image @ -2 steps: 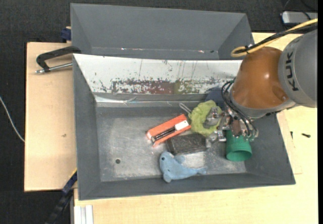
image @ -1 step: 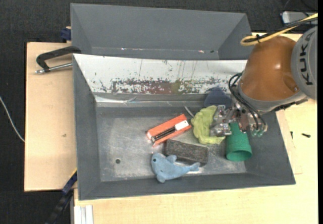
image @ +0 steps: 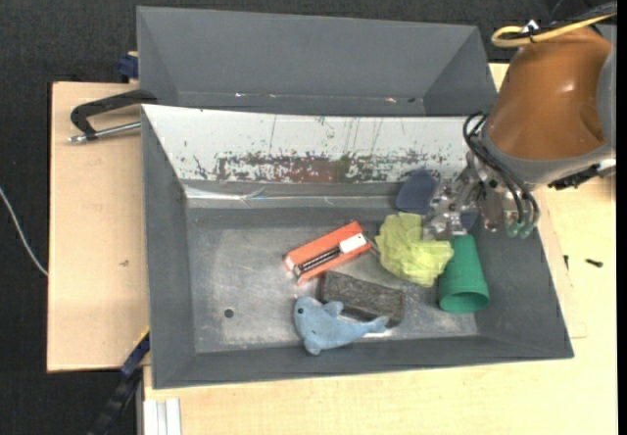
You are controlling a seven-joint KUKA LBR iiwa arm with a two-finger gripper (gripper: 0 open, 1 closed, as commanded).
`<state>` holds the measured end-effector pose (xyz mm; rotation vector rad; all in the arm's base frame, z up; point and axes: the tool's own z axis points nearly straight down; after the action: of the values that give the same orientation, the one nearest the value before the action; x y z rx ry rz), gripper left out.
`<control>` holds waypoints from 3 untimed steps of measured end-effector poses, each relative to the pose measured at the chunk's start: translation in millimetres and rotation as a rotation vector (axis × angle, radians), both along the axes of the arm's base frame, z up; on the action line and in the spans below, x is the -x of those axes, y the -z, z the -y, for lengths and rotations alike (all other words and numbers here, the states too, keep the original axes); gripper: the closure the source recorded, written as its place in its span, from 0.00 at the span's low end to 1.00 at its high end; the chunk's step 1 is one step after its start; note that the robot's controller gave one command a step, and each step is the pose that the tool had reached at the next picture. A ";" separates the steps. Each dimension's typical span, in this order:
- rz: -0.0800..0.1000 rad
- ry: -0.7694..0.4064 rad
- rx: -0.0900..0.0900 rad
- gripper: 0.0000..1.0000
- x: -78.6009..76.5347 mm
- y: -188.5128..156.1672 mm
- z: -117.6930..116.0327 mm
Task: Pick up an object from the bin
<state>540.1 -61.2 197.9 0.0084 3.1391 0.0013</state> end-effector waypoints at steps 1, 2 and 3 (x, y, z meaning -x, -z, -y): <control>-0.006 0.086 -0.002 0.00 -24.3 76.1 -73.2; -0.001 0.088 -0.001 0.00 -25.0 72.3 -70.4; 0.008 -0.188 0.005 1.00 -28.5 115.4 -89.5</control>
Offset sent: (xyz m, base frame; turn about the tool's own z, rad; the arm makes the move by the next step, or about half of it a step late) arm 0.0000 0.0000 0.0000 0.0000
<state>568.6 28.3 82.5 -0.2849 3.1183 -0.0053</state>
